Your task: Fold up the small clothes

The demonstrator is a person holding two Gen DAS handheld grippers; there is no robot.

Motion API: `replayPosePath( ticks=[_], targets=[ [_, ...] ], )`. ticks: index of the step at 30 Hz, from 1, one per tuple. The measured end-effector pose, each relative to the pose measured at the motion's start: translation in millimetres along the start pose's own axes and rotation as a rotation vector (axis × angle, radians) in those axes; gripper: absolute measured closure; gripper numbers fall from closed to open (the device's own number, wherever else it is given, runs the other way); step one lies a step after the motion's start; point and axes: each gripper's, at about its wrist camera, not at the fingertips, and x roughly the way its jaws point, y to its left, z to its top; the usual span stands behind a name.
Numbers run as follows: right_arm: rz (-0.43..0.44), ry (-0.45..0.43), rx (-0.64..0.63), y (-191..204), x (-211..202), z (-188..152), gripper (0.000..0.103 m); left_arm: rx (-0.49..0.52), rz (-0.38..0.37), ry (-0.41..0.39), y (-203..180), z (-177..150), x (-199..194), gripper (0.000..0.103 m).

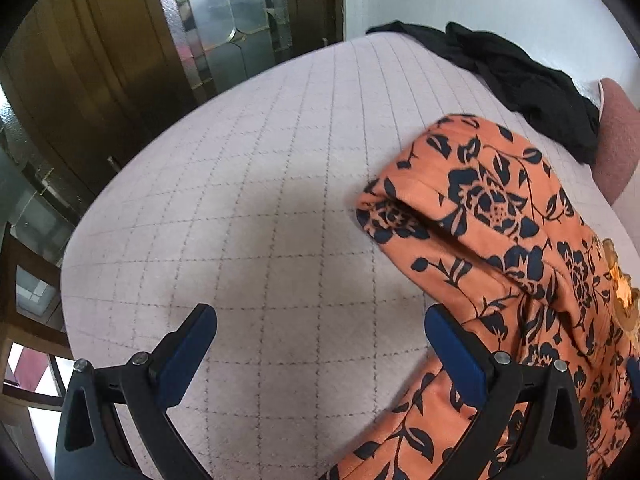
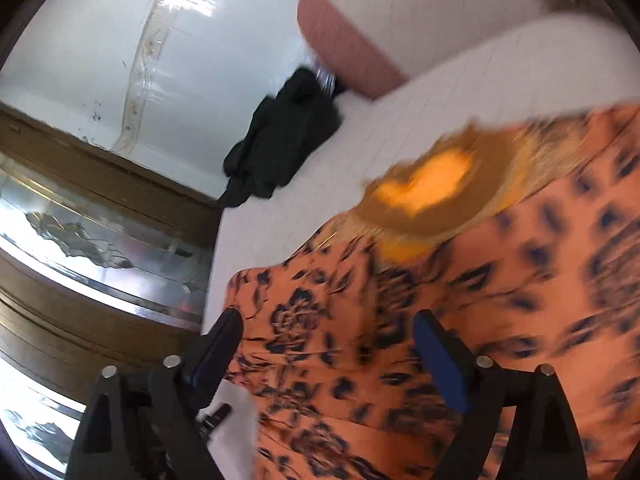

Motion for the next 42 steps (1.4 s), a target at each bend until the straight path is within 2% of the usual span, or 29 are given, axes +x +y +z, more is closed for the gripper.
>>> replayPosePath(
  ticks=[3,5,6,8,10,12,13,15,18,21,22,24,27,31,33,34,36,37,38,41,42],
  targets=[
    [-0.032,0.051,0.038,-0.5,43.0,-4.5,0.015,0.052,-0.027,0.037,-7.3,-0.1,4.5,0.000],
    [-0.054,0.069,0.036,-2.1,63.0,1.8,0.023,0.076,-0.032,0.041,-14.3,-1.3,2.9,0.000],
    [-0.063,0.074,0.032,-1.8,71.1,3.6,0.036,0.081,-0.035,0.040,-15.6,-0.8,2.0,0.000],
    [-0.074,0.095,0.013,3.9,91.5,3.9,0.049,0.070,-0.034,0.041,-13.5,0.0,0.2,0.000],
    [-0.111,0.106,-0.041,16.2,102.7,6.7,0.081,0.045,-0.031,0.046,-9.0,6.6,4.1,0.000],
    [-0.160,0.084,-0.104,32.5,105.8,3.0,0.094,0.004,-0.026,0.056,0.5,9.4,6.9,0.000],
    [-0.166,0.064,-0.128,37.7,102.5,1.4,0.095,-0.007,-0.027,0.060,6.9,12.0,9.3,0.000],
    [-0.191,-0.029,-0.205,54.4,79.9,2.7,0.095,-0.033,-0.031,0.061,12.7,13.4,10.6,0.000],
    [-0.210,-0.170,-0.237,61.4,35.4,11.1,0.095,-0.032,-0.033,0.055,13.6,13.5,8.5,0.000],
    [-0.271,-0.292,-0.221,47.5,-18.1,20.8,0.095,-0.012,-0.032,0.050,7.6,10.1,6.3,0.000],
    [-0.319,-0.339,-0.202,33.4,-41.5,25.0,0.095,-0.006,-0.033,0.049,4.5,7.8,5.4,0.000],
    [-0.390,-0.378,-0.181,10.6,-67.9,30.2,0.095,0.015,-0.037,0.046,-4.4,5.2,4.1,0.000],
    [-0.494,-0.380,-0.103,-37.5,-93.2,35.3,0.095,0.065,-0.044,0.032,-23.6,-0.1,0.0,0.000],
    [-0.500,-0.252,0.049,-97.1,-91.6,33.3,0.091,0.165,-0.040,0.006,-55.9,-10.2,-5.6,0.000],
    [-0.473,-0.212,0.120,-115.5,-86.9,28.8,0.091,0.213,-0.026,-0.013,-69.7,-14.6,-7.3,0.000],
    [-0.454,-0.204,0.143,-122.4,-86.5,28.8,0.089,0.238,0.004,-0.031,-76.7,-17.2,-8.3,0.000],
    [-0.437,-0.225,0.160,-131.9,-95.7,32.4,0.078,0.258,0.030,-0.042,-81.2,-19.8,-9.0,0.000],
    [-0.424,-0.247,0.177,-137.6,-101.2,32.4,0.070,0.256,0.032,-0.040,-81.5,-19.0,-8.4,0.000],
    [-0.410,-0.255,0.191,-141.3,-104.0,32.1,0.068,0.243,0.031,-0.037,-80.4,-18.3,-8.1,0.000],
    [-0.338,-0.236,0.206,-147.0,-108.7,35.0,0.067,0.198,0.009,-0.040,-78.0,-14.5,-8.5,0.000],
    [-0.311,-0.236,0.209,-148.2,-111.4,34.5,0.063,0.188,0.004,-0.048,-77.3,-12.4,-8.5,0.000]
  ],
)
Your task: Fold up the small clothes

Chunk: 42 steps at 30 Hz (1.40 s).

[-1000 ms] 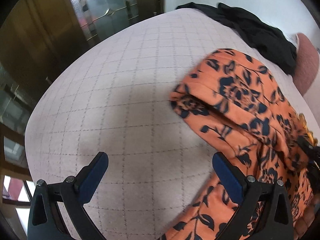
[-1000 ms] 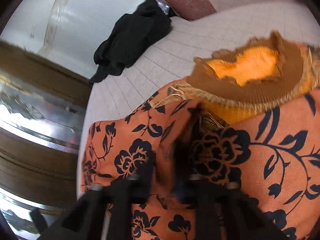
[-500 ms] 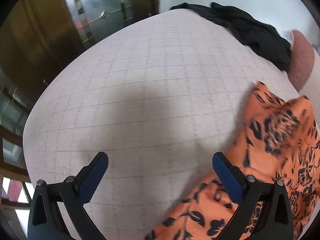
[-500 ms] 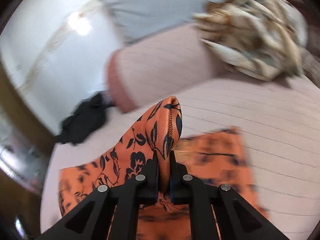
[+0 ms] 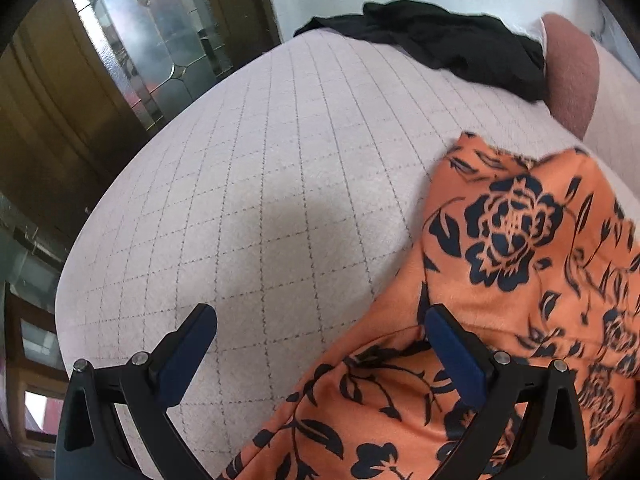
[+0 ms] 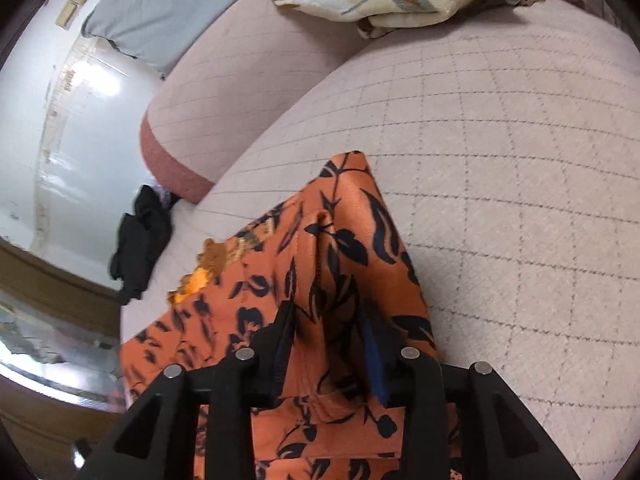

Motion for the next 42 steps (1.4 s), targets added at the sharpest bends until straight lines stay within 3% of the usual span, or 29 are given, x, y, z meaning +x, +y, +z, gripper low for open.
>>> replayPosePath(
  ticks=[2,3,5,6,7,10,14,16,17,20,24,26,29,33,36,39,40,42],
  targets=[
    [0.062,0.034,0.024,-2.7,0.6,-1.5,0.049,-0.013,-0.011,-0.027,-0.1,1.7,-4.3,0.000],
    [0.078,0.050,0.035,-5.3,-1.0,-6.1,0.046,-0.014,-0.007,-0.033,-1.2,2.2,-3.7,0.000],
    [0.082,0.061,0.015,1.7,0.1,-10.3,0.052,-0.008,0.014,-0.044,-2.4,2.3,-2.7,0.000],
    [0.057,0.049,-0.031,10.2,-2.7,-11.6,0.078,-0.008,0.021,-0.043,-2.3,2.7,-1.3,0.000],
    [0.019,0.051,-0.083,18.5,-3.5,-13.2,0.096,-0.013,0.026,-0.039,-2.7,3.1,-0.1,0.000],
    [-0.012,0.026,-0.155,36.2,-21.6,-14.6,0.096,-0.037,0.036,-0.029,5.3,8.0,5.7,0.000],
    [0.040,-0.071,-0.146,36.9,-71.7,1.7,0.097,-0.076,0.028,-0.047,13.4,9.8,1.6,0.000],
    [0.005,-0.077,-0.133,28.7,-80.2,10.5,0.097,-0.072,0.031,-0.053,11.3,9.6,0.6,0.000],
    [-0.018,-0.056,-0.121,21.7,-76.5,12.4,0.097,-0.060,0.033,-0.052,8.3,9.1,1.1,0.000],
    [-0.112,0.161,-0.025,-7.5,-30.5,9.3,0.092,-0.023,0.035,-0.049,-1.4,6.6,1.7,0.000],
    [-0.156,0.200,-0.070,-3.4,-23.8,9.2,0.092,0.018,0.033,-0.070,-14.2,4.6,-1.9,0.000],
    [-0.150,0.135,-0.101,5.0,-42.1,18.5,0.092,0.052,0.034,-0.085,-21.1,3.5,-3.6,0.000],
    [-0.217,0.005,-0.115,4.3,-66.1,30.4,0.092,0.093,0.047,-0.089,-29.7,0.8,-2.5,0.000],
    [-0.135,-0.047,-0.070,-2.5,-74.7,33.4,0.092,0.114,0.052,-0.096,-36.7,-1.6,-3.8,0.000],
    [-0.032,0.066,-0.138,20.8,-46.3,15.7,0.092,0.170,0.075,-0.097,-48.1,-6.2,-0.9,0.000],
    [-0.099,0.170,-0.169,30.0,-8.0,-1.1,0.092,0.213,0.113,-0.112,-55.1,-10.5,2.2,0.000],
    [-0.149,0.244,-0.173,28.4,12.3,-7.9,0.092,0.220,0.115,-0.114,-55.5,-11.2,2.0,0.000],
    [-0.171,0.238,-0.182,30.1,16.4,-13.2,0.093,0.218,0.114,-0.109,-54.4,-9.9,0.3,0.000]
  ],
)
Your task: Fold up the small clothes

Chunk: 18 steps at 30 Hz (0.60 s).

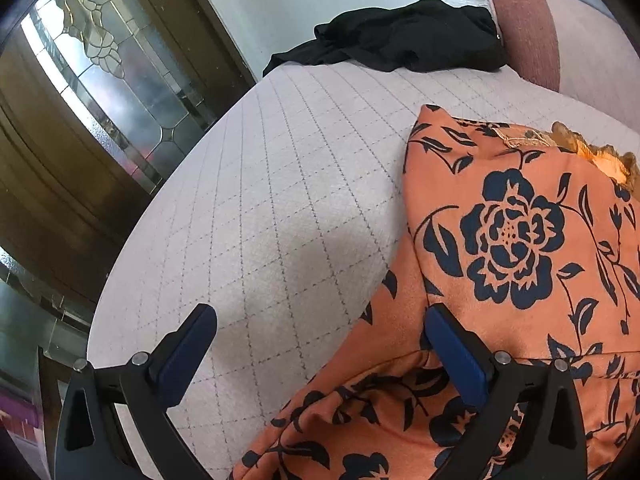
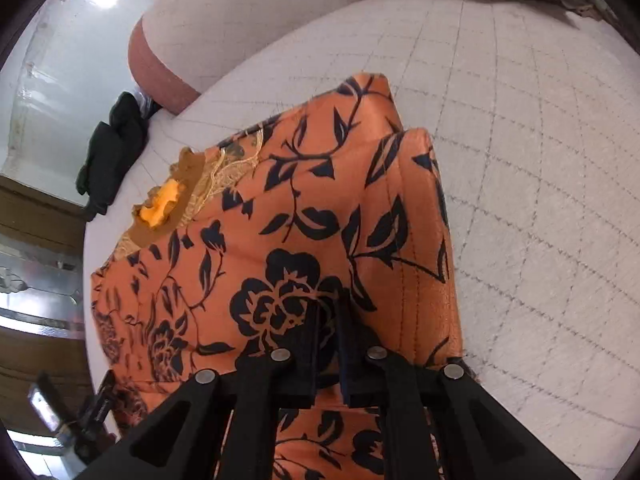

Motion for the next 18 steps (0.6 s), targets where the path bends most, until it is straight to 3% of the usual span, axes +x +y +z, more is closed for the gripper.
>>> replayPosePath(
  ticks=[2,5,9,11,14,18],
  targets=[
    [-0.034,-0.024,-0.052,15.0,-10.7,-0.2,0.091,-0.018,-0.001,-0.010,1.8,2.2,-6.1,0.000],
    [0.015,-0.082,-0.105,34.1,-19.6,-5.1,0.092,-0.013,-0.039,-0.068,-3.9,3.3,-21.2,0.000],
    [0.120,0.021,-0.146,59.6,2.5,-20.2,0.092,0.070,-0.092,-0.085,-28.5,-2.9,-28.0,0.000],
    [0.105,0.062,-0.182,73.6,21.8,-33.8,0.091,0.110,-0.105,-0.045,-42.4,-7.7,-20.3,0.000],
    [0.050,0.026,-0.226,85.3,26.3,-42.4,0.090,0.123,-0.088,-0.053,-50.0,-12.3,-15.9,0.000],
    [0.097,0.030,-0.152,77.4,19.0,-36.2,0.091,0.098,-0.123,-0.035,-44.4,-13.1,-14.9,0.000]
  ],
)
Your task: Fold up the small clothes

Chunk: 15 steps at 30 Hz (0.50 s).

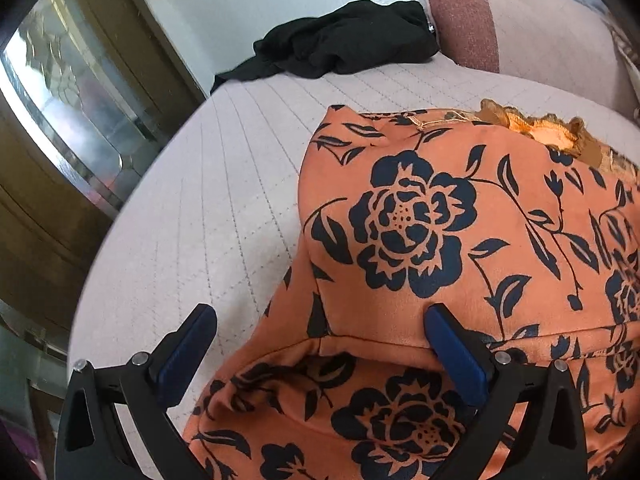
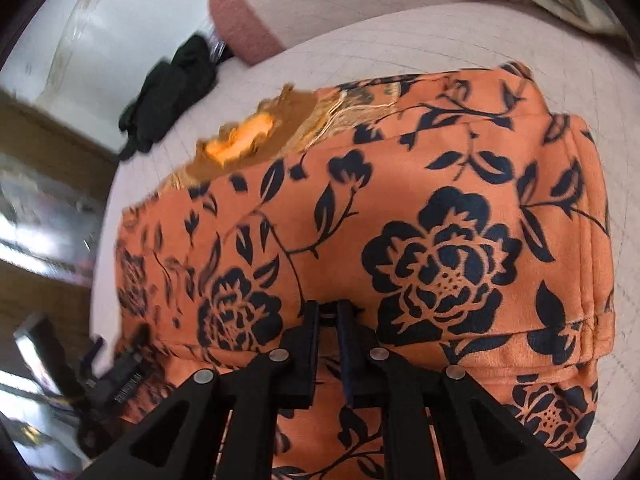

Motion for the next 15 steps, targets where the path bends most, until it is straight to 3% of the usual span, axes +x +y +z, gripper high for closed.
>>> replayPosePath(
  ticks=[6,7,8,10,15],
  targets=[
    [-0.178,-0.236,0.041,-20.5,-30.0,19.5,0.091,-0.134,-0.135,0.048,21.4,-3.3,13.0,0.000],
    [-0.227,-0.210,0.066,-31.4,-19.7,22.0,0.091,-0.160,-0.159,0.054,24.6,-4.6,15.3,0.000],
    [-0.221,-0.171,0.083,-39.2,-9.9,23.5,0.090,-0.179,-0.177,0.059,28.4,-5.6,17.6,0.000],
    [-0.174,-0.208,0.087,-43.5,-9.1,21.2,0.091,-0.211,-0.204,0.064,29.7,-9.0,20.5,0.000],
    [-0.186,-0.203,0.090,-41.3,-2.9,23.4,0.090,-0.223,-0.207,0.042,29.1,-15.2,19.6,0.000]
  ],
)
